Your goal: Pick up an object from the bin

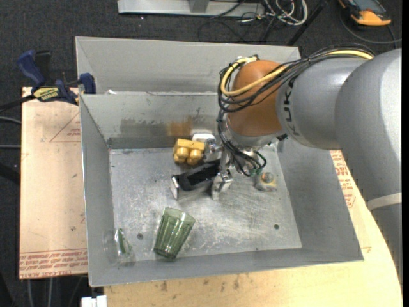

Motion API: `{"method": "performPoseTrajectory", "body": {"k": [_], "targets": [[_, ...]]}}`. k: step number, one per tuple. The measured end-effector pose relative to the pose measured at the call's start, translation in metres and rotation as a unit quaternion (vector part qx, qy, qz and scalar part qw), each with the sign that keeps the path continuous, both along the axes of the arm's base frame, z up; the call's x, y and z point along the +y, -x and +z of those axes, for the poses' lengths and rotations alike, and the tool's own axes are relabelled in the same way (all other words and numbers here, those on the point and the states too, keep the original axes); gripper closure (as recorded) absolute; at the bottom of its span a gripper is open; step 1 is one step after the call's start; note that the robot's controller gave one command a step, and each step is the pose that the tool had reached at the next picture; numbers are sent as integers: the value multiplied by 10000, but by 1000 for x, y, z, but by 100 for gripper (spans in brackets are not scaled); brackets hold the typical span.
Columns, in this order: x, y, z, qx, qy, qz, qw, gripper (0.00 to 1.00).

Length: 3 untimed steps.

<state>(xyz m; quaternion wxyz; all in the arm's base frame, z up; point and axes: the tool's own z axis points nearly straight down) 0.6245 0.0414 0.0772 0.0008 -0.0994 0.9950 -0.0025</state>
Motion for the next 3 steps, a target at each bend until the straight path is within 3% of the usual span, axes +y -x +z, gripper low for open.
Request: {"method": "performPoseTrajectory", "body": {"k": [1, 2, 3], "targets": [[0, 0, 0, -1, 1, 1, 10000, 100], [12, -5, 28, 32, -22, -133, 9999, 100], [6, -5, 140, 28, -24, 179, 9998, 100]]}}
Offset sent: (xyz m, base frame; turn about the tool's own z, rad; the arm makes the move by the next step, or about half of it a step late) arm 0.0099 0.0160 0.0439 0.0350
